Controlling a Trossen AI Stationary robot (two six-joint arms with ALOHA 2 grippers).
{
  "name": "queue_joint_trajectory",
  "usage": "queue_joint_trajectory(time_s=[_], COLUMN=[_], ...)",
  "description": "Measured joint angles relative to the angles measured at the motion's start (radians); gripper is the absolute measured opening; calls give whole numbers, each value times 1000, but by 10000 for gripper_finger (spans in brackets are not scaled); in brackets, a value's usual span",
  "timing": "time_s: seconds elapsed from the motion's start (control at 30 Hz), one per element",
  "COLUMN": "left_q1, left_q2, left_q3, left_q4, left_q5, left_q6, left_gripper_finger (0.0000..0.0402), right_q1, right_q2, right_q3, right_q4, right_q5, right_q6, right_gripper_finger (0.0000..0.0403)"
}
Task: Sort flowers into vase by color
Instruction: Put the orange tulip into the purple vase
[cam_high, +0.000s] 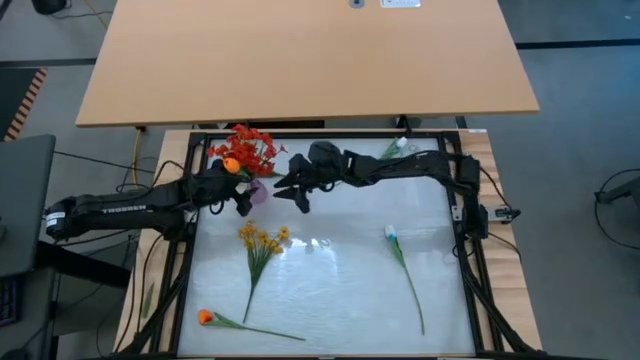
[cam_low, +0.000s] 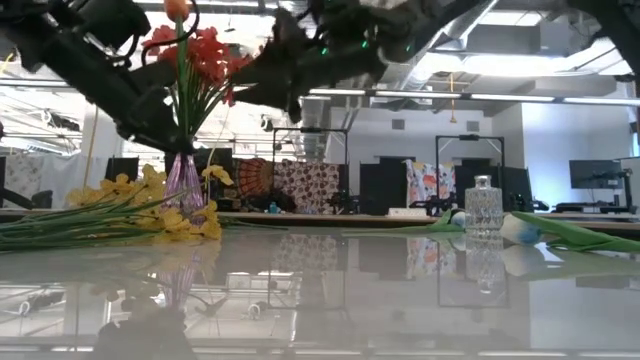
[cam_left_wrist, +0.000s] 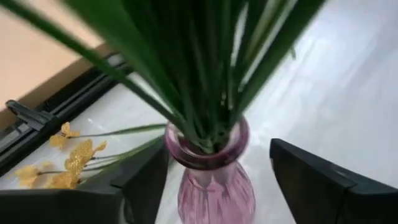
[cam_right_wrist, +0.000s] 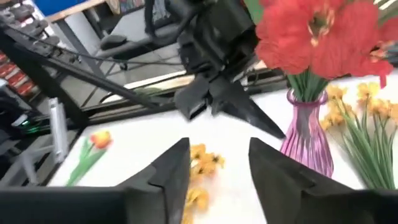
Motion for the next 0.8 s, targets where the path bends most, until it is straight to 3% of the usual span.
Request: queue_joint_trajectory(time_s=[0.2,0.4,0.63,0.73,0.8], left_q1=[0,-5,-6,-32,-71], left_q2=[0,-14,-14,-18,-33], left_q3=[164,317,500,540,549], left_q4=[-349,-488,-748,-752,-755], left_q5=[69,198,625,832,907], left_q6=[0,-28,-190,-317,-380], left_gripper_finger=[297,297,297,297,297], right_q1=[5,5,5,10,14], right_q2=[-80,-140,-145,-142,-141], right_q3=[0,1,0,0,0], right_q4=[-192,-315,-386,-398,-400], right_q5=[-13,-46,-156,-249,-290], right_q6=[0,-27,-36,-36,-36], right_gripper_finger=[237,246,245,244,244])
